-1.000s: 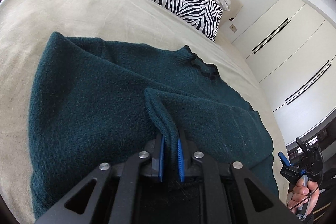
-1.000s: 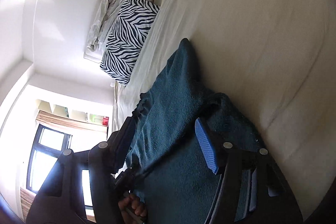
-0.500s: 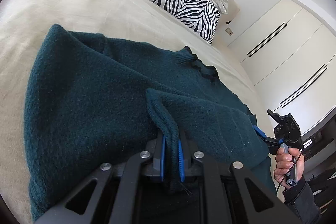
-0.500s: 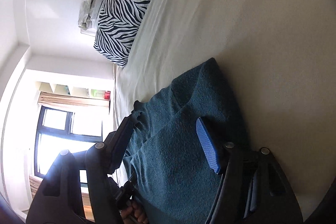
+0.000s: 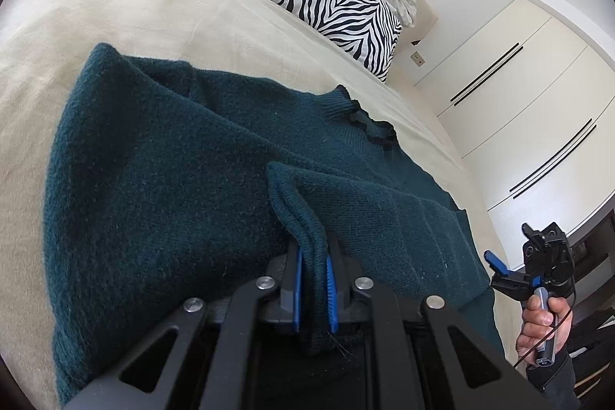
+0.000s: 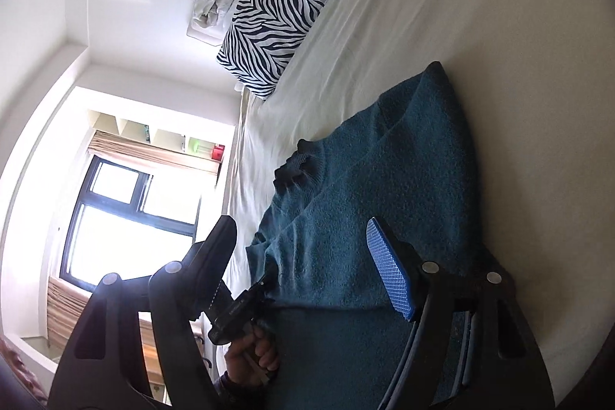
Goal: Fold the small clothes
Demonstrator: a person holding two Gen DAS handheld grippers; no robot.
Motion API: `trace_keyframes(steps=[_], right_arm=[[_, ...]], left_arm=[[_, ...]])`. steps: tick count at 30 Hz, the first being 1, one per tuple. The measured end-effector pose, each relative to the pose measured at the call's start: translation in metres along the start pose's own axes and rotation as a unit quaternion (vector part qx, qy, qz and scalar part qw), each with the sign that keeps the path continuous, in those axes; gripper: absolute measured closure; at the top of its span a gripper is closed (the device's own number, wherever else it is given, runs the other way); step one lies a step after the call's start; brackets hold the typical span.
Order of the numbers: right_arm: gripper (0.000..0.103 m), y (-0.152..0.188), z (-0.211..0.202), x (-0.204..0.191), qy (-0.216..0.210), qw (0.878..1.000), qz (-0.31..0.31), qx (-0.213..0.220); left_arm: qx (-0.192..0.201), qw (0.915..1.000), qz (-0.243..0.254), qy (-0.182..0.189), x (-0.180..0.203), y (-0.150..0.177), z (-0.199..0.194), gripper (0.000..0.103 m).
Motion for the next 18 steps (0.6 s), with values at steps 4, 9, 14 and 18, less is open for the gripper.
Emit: trace_keyframes(steps=[4, 9, 14, 18], right_arm=[[0.042, 0.019, -0.005, 0.025, 0.004, 1.000, 0.003, 0.006], [0.038, 0.067, -0.075, 0.015, 0.045, 0.999, -0.005, 0.027], [0.038, 0.138, -0.149, 0.006, 0.083, 0.995, -0.036, 0.040], [0.038, 0.192, -0.187, 0.018, 0.130, 0.990, -0.048, 0.040]], left_arm=[[-0.012, 0.9998, -0.008, 0.013, -0.001, -0.001, -0.003, 0.088], [-0.020, 0.9993, 0.003, -0.030, -0.004, 0.006, -0.045, 0.064], [0.032, 0.9966, -0.013, -0.076, -0.022, 0.041, -0.142, 0.028], [0.002, 0.9941, -0.039, -0.101, -0.043, 0.099, -0.185, 0.028]])
Point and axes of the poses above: each gripper's, at about its wrist camera, not at the fingertips, and z roughly the way its jaws point, x to its right, y to its underside, the point moved 7 cm from there along z, roughly the way its jaws point, and after that the axes turned 5 degrees about -y, right-handed, at the moved point
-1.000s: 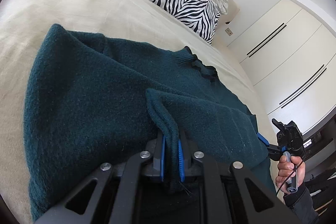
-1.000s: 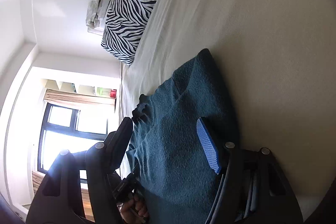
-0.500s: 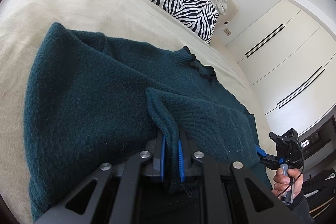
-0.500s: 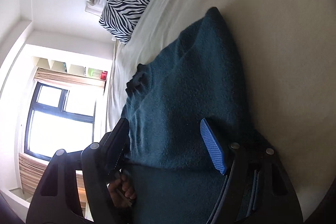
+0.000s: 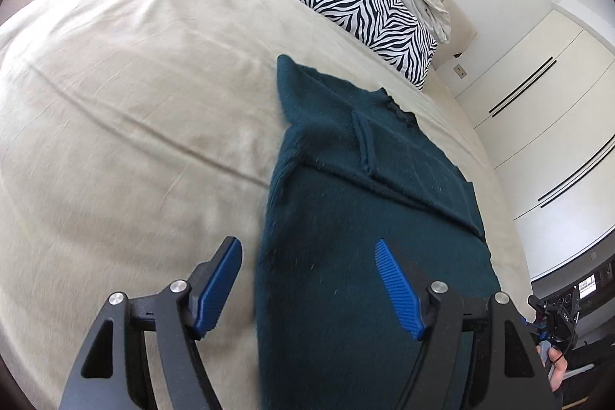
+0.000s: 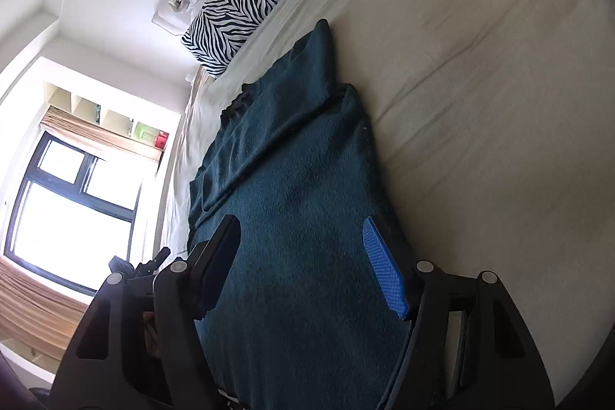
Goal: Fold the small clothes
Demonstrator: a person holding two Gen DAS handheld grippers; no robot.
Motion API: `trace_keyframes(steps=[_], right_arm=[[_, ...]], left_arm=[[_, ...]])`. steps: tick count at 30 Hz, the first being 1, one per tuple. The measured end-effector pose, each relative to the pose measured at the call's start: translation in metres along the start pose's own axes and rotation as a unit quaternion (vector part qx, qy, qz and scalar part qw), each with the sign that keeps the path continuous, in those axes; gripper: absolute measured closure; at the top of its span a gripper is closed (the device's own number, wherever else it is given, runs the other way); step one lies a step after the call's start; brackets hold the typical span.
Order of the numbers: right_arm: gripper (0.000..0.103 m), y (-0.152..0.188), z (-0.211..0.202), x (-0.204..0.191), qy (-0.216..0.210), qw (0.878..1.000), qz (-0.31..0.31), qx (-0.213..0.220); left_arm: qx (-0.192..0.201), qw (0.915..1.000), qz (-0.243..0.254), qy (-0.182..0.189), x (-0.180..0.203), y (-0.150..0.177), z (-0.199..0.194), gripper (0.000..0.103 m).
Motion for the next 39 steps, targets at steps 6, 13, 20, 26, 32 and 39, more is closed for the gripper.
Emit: trace_keyframes(steps=[6, 13, 20, 26, 32, 39], right_arm=[[0.038, 0.052, -0.031, 0.022, 0.063, 0.998, -0.020, -0.004], [0.038, 0.079, -0.063, 0.041, 0.093, 0.995, -0.011, -0.020], [0.038, 0.093, -0.071, 0.052, 0.083, 0.996, 0.018, -0.035], [0.038, 0.107, -0.067, 0.051, 0.064, 0.996, 0.020, -0.059], [0.038, 0.110, -0.066, 0.051, 0.038, 0.997, 0.037, -0.057], [0.050, 0.114, -0.067, 0.051, 0.033, 0.997, 0.044, -0.059]], left_arm=[[-0.030, 0.9994, -0.001, -0.017, -0.018, 0.073, -0.035, 0.028], [-0.075, 0.9971, 0.012, 0.012, -0.010, 0.121, -0.058, 0.028], [-0.120, 0.9921, 0.014, 0.033, -0.005, 0.150, -0.061, 0.029], [-0.145, 0.9882, 0.006, 0.047, -0.007, 0.160, -0.065, 0.029], [-0.156, 0.9853, -0.024, 0.066, -0.016, 0.166, -0.069, 0.037], [-0.167, 0.9844, -0.027, 0.050, -0.022, 0.166, -0.067, 0.064]])
Point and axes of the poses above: each gripper's, at about its wrist camera, not at the fingertips, and z roughly the way its jaws point, x to its right, y to its underside, the point moved 7 cm from there along z, roughly the way its jaws point, and after that the axes turned 5 degrees about -y, right-handed, at the moved point
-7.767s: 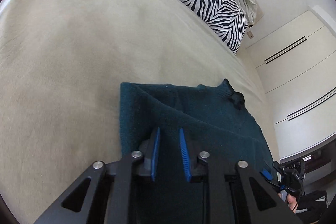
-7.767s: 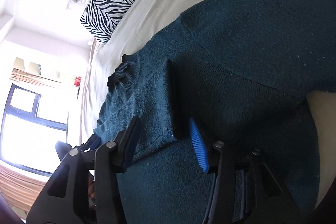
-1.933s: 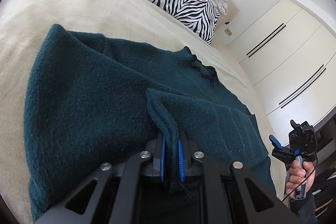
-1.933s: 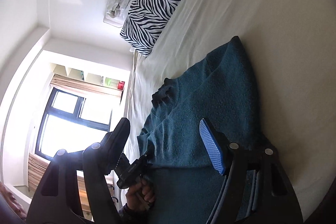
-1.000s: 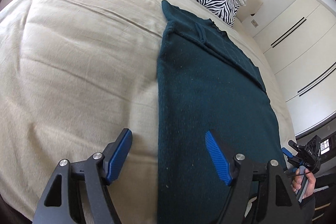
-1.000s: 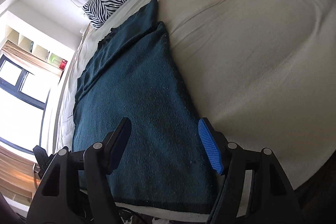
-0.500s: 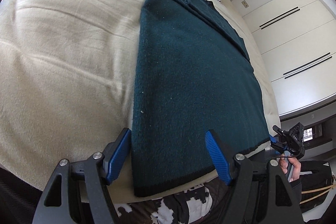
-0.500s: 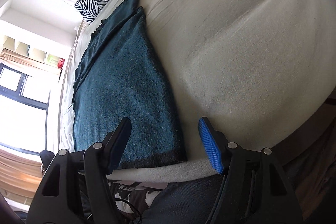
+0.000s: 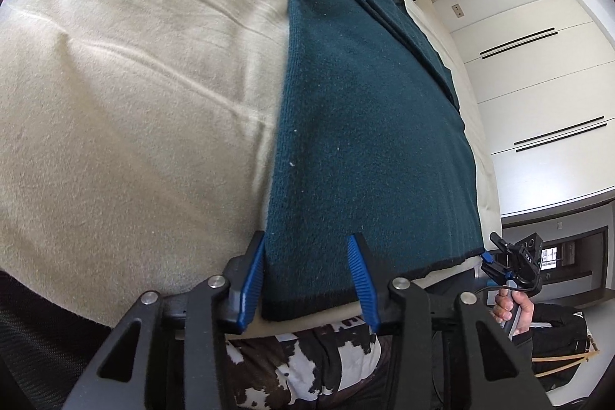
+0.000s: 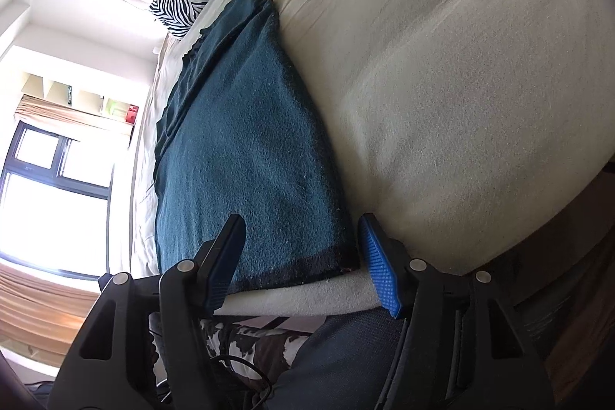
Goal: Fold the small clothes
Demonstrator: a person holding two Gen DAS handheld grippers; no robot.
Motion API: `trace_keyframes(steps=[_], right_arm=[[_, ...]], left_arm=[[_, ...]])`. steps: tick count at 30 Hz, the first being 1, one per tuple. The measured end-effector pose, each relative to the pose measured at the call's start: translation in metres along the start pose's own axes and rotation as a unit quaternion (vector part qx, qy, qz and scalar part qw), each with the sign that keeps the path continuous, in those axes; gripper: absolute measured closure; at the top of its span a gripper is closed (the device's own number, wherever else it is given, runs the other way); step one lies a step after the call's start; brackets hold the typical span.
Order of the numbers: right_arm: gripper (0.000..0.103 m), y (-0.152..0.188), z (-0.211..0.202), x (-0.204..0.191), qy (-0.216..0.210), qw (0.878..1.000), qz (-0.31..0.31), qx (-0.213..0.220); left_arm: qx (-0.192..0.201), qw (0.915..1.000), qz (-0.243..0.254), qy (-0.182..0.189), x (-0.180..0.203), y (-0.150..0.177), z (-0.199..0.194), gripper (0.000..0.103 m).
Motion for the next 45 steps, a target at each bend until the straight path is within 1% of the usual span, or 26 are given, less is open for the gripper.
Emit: trace_keyframes(steps=[1, 2, 3, 4, 6, 7, 10, 12, 14, 16, 19, 21, 24, 26, 28, 31, 34, 36, 40, 43, 45], right_arm=[[0.054, 0.000, 0.000, 0.001, 0.000, 1.000, 0.002, -0.001], [0.062, 0.000, 0.000, 0.003, 0.002, 1.000, 0.003, 0.000], [0.067, 0.000, 0.001, 0.004, 0.004, 1.000, 0.004, -0.003], [0.075, 0.001, 0.003, 0.005, 0.007, 1.000, 0.003, -0.007], [0.087, 0.003, 0.004, 0.005, 0.016, 1.000, -0.002, -0.008], [0.095, 0.003, 0.005, 0.005, 0.018, 1.000, -0.002, -0.009], [0.095, 0.004, 0.001, 0.001, 0.012, 1.000, -0.002, -0.001], [0.096, 0.004, 0.000, -0.005, 0.007, 1.000, -0.009, 0.001], [0.096, 0.002, -0.003, -0.012, 0.001, 1.000, -0.016, 0.006], [0.096, -0.003, -0.007, -0.023, -0.016, 1.000, -0.018, 0.013], [0.096, -0.015, -0.011, -0.045, -0.048, 0.998, -0.025, 0.024], [0.096, -0.027, -0.010, -0.063, -0.067, 0.997, -0.031, 0.030], [0.096, -0.052, -0.007, -0.091, -0.102, 0.993, -0.038, 0.043], [0.096, -0.073, -0.003, -0.108, -0.124, 0.990, -0.036, 0.055], [0.096, -0.095, 0.003, -0.125, -0.135, 0.988, -0.038, 0.067], [0.096, -0.132, 0.017, -0.144, -0.137, 0.986, -0.046, 0.084], [0.096, -0.173, 0.034, -0.154, -0.139, 0.984, -0.036, 0.101], [0.096, -0.201, 0.044, -0.157, -0.138, 0.984, -0.029, 0.113], [0.096, -0.257, 0.067, -0.165, -0.130, 0.982, -0.025, 0.137], [0.096, -0.297, 0.087, -0.171, -0.126, 0.981, -0.022, 0.148], [0.096, -0.320, 0.105, -0.172, -0.114, 0.982, -0.022, 0.150]], left_arm=[[-0.001, 1.0000, 0.002, -0.004, -0.001, 0.001, 0.000, 0.067], [-0.002, 1.0000, 0.002, -0.008, -0.002, 0.001, 0.001, 0.076], [-0.003, 1.0000, 0.000, -0.009, -0.003, 0.002, 0.003, 0.089], [-0.007, 1.0000, -0.003, -0.006, -0.003, 0.003, 0.004, 0.094], [-0.002, 1.0000, -0.001, -0.006, -0.003, 0.005, 0.003, 0.095], [0.000, 1.0000, 0.001, -0.006, -0.003, 0.005, 0.002, 0.095], [0.006, 1.0000, 0.001, 0.006, 0.001, 0.004, -0.003, 0.096], [0.011, 0.9997, -0.003, 0.021, 0.005, 0.003, -0.008, 0.096], [0.019, 0.9986, -0.011, 0.049, 0.011, -0.001, -0.016, 0.096], [0.034, 0.9958, -0.019, 0.083, 0.020, -0.008, -0.028, 0.096], [0.055, 0.9891, -0.033, 0.133, 0.032, -0.024, -0.048, 0.096], [0.071, 0.9842, -0.038, 0.158, 0.039, -0.039, -0.060, 0.096], [0.091, 0.9747, -0.050, 0.198, 0.050, -0.064, -0.071, 0.096], [0.102, 0.9688, -0.061, 0.218, 0.054, -0.084, -0.075, 0.096], [0.114, 0.9657, -0.065, 0.224, 0.057, -0.106, -0.077, 0.096], [0.127, 0.9610, -0.076, 0.233, 0.061, -0.140, -0.074, 0.096], [0.133, 0.9542, -0.099, 0.249, 0.058, -0.176, -0.068, 0.096], [0.136, 0.9523, -0.106, 0.252, 0.060, -0.201, -0.063, 0.096], [0.143, 0.9531, -0.110, 0.243, 0.063, -0.250, -0.047, 0.096], [0.143, 0.9526, -0.124, 0.238, 0.060, -0.286, -0.029, 0.096], [0.142, 0.9552, -0.124, 0.228, 0.058, -0.306, -0.016, 0.096]])
Point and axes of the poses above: each gripper's, at about its wrist camera, not at the fingertips, and z roughly the way its jaws point, x to its right, y to its underside, the point moved 7 cm from there along z, roughly the way its jaws point, and after that the axes turned 5 degrees about -y, right-handed, at the moved point
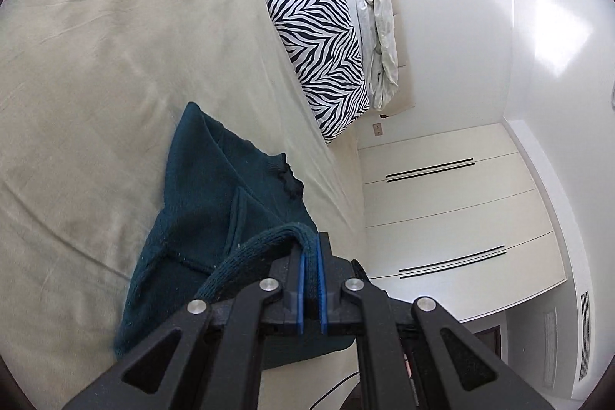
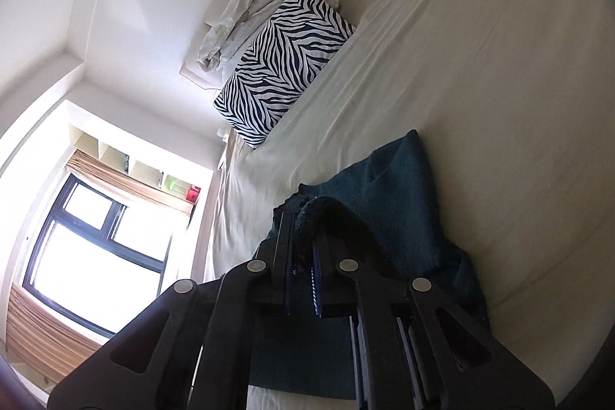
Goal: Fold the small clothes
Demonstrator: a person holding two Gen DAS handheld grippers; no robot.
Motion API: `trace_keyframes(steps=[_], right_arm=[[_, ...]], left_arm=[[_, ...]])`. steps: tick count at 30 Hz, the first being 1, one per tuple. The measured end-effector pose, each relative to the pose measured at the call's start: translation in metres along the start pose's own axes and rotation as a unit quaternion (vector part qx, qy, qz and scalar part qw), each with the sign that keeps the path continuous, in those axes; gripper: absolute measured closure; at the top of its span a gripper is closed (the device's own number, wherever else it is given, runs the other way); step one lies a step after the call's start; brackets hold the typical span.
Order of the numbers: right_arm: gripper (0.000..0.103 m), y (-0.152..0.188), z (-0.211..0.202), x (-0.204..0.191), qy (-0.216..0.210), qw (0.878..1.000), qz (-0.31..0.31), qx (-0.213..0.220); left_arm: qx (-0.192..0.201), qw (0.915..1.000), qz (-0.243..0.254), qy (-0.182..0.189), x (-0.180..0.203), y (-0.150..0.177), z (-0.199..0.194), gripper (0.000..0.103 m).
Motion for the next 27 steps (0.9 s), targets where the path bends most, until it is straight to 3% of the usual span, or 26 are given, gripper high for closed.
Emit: trace_keyframes(steps=[4, 8, 11, 12, 13, 14, 16, 21, 27], right_arm=[[0.096, -0.024, 0.053, 0.022, 0.024, 1.000, 0.007, -0.002], [0.094, -0.038, 0.099, 0.057, 0.074, 0.997, 0.015, -0.004], [0.090, -0.040, 0.118, 0.088, 0.105, 0.993, 0.051, -0.018], [0.086, -0.040, 0.121, 0.093, 0.110, 0.992, 0.059, -0.021], [0.072, -0.041, 0.122, 0.095, 0.108, 0.992, 0.059, -0.020], [0.051, -0.041, 0.120, 0.093, 0.101, 0.993, 0.054, -0.016], [0.025, -0.041, 0.111, 0.088, 0.104, 0.994, 0.034, -0.005], [0.024, -0.028, 0.077, 0.069, 0.125, 0.992, -0.028, -0.018], [0.030, 0.028, 0.043, 0.061, 0.180, 0.973, -0.126, -0.073]], left_arm=[[0.005, 0.9997, -0.001, -0.023, -0.014, -0.026, 0.031, 0.096], [0.009, 0.9971, -0.006, -0.075, -0.043, -0.044, 0.060, 0.093], [0.006, 0.9961, -0.027, -0.083, -0.063, -0.047, 0.066, 0.053], [0.012, 0.9962, -0.026, -0.082, -0.066, -0.045, 0.062, 0.047], [0.014, 0.9963, -0.022, -0.082, -0.067, -0.042, 0.057, 0.046], [0.014, 0.9963, -0.017, -0.082, -0.067, -0.038, 0.053, 0.045], [0.013, 0.9959, -0.007, -0.089, -0.067, -0.029, 0.046, 0.043], [0.009, 0.9905, 0.049, -0.128, -0.066, 0.003, 0.032, 0.042], [0.007, 0.9783, 0.107, -0.177, -0.071, 0.039, 0.027, 0.044]])
Point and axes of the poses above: each gripper's, at about its wrist camera, not at the fingertips, and z roughly the way its jaws point, x to its right, y to its underside, the point moved 7 cm from there along z, roughly the way its jaws point, and after that the axes turned 5 degrees about -y, right-handed, at the moved point
